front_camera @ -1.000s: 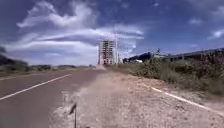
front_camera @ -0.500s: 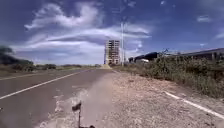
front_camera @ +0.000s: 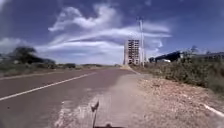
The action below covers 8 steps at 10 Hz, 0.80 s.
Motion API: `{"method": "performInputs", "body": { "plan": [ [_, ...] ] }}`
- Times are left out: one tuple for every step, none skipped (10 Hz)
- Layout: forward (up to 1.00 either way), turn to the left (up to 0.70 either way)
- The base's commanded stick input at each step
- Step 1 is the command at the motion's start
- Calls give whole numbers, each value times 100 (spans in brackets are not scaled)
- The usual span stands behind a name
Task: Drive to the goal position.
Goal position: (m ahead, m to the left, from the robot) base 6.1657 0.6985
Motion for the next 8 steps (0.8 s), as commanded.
{"method": "performInputs", "body": {
  "plan": [
    [100,0],
    [100,0],
    [100,0],
    [100,0],
    [100,0],
    [100,0],
    [100,0],
    [100,0]
  ]
}}
